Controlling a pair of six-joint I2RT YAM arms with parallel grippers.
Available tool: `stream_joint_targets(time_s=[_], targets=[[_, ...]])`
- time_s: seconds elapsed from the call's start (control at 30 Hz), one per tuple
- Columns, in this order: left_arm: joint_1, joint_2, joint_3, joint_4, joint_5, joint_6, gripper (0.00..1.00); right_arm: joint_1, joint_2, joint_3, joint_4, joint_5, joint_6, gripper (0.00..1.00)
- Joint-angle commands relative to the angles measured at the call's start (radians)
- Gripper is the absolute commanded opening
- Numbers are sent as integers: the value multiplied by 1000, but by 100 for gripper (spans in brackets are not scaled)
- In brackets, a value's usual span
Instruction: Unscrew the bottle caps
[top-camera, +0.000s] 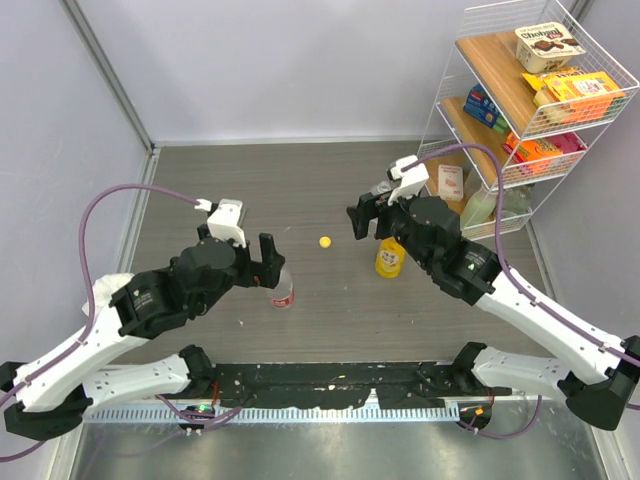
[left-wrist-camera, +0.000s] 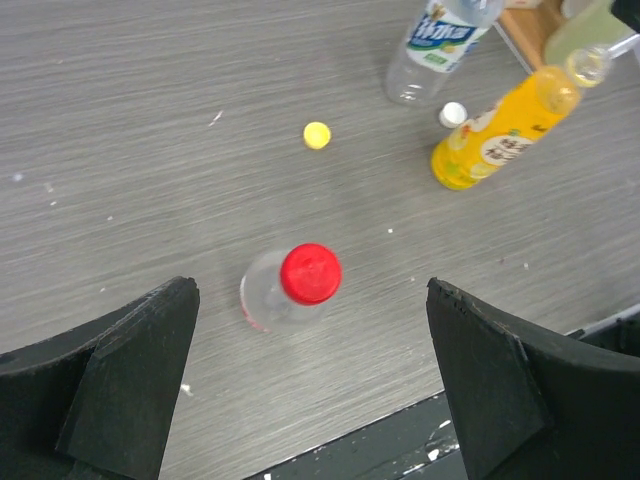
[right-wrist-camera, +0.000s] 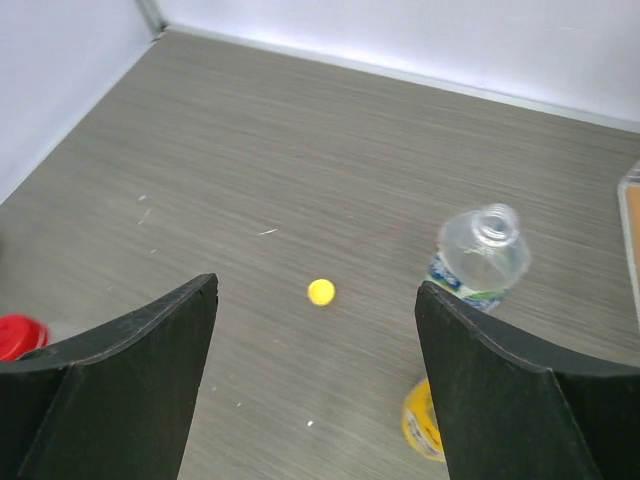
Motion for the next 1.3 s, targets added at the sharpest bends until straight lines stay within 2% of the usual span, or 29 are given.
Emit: stream_joint_targets(time_s=[0.0,0.23,0.33,0.57,0.7,0.9,1.13,1.27], targets=[[2,6,32,-95,-117,-49,100,10,26,62,-7,-209,-11,84],[2,53,92,-194,-170,-72,99,63,143,99,55,-427,24,82],[3,59,107,-221,-202,-83,100,126,195,120,77,-458,20,82],[2,10,107,-242,-269,-109,100,258,308,183,86,-438,-5,82],[3,-11,107,-277,-311,-135,100,293,353,209,85,-420,-7,82],[2,-39,88,-282,-315,-138,100,339,427,251,71,-300,-2,81],[3,-22,71,-273,-283,-132,100,379,511,294,45,-133,-20,69],[3,-13,68,-274,-277,-130,100,387,520,294,51,-96,-22,49]])
